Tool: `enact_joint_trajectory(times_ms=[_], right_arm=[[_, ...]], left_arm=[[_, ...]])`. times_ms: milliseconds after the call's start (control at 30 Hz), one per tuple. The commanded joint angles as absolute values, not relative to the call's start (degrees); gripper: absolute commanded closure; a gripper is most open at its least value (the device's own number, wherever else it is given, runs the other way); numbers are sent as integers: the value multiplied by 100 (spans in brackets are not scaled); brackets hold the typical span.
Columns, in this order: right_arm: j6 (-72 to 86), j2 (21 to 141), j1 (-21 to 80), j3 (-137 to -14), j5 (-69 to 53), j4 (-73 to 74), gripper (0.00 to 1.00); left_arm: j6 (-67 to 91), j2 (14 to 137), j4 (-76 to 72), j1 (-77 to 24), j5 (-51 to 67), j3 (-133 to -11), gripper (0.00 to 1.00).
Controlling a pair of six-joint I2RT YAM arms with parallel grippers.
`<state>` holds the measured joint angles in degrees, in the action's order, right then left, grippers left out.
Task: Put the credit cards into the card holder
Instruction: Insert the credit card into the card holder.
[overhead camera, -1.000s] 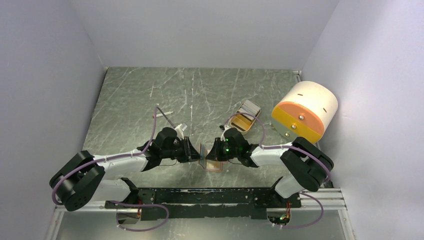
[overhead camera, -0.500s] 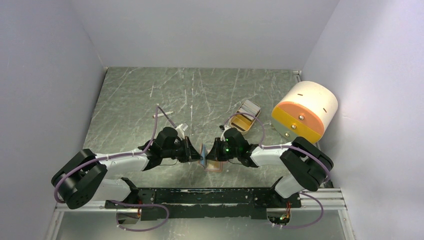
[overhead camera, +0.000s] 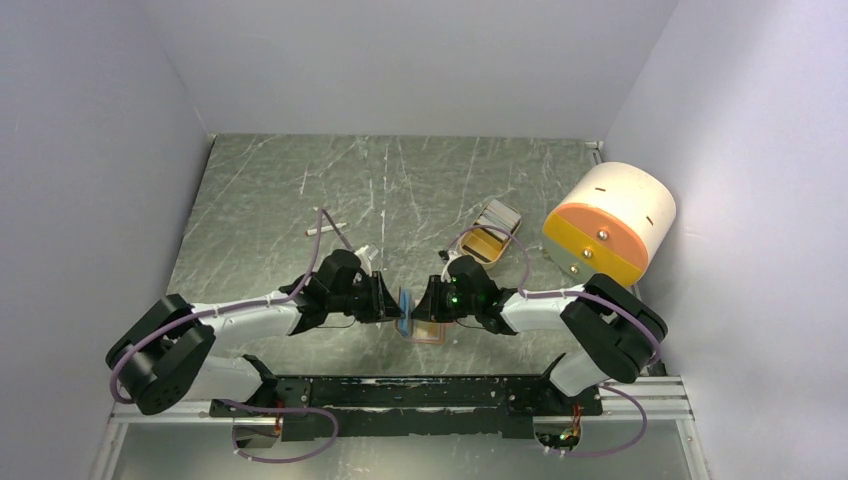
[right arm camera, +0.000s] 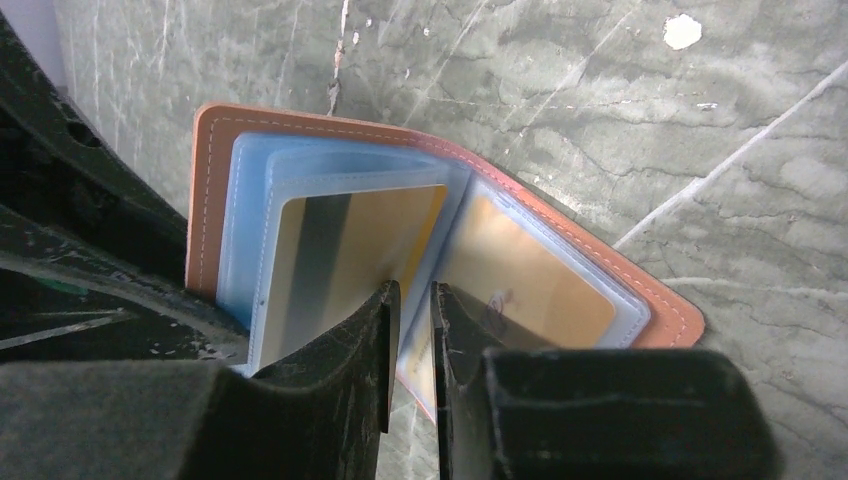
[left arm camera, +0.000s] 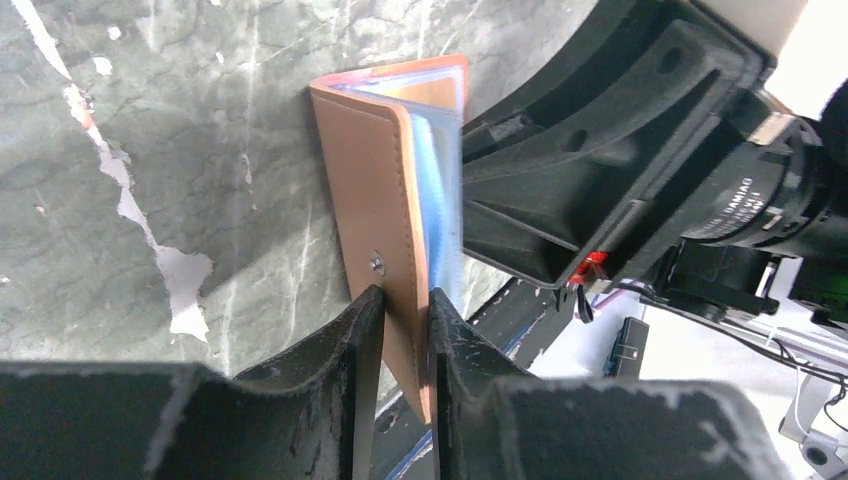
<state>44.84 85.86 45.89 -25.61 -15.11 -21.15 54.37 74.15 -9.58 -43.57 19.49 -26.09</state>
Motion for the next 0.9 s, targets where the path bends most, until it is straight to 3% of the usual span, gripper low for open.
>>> enact_joint_trajectory(times_ms=[0, 867], right_arm=[[4473, 8603, 4624, -2558, -1424, -2122, 77], [4412, 8474, 4623, -2834, -1157, -1828, 72]], left_arm=[[5320, 7667, -1088, -4343, 1969, -2650, 73], [5468, 7681, -1965, -4415, 2551, -2593, 66]])
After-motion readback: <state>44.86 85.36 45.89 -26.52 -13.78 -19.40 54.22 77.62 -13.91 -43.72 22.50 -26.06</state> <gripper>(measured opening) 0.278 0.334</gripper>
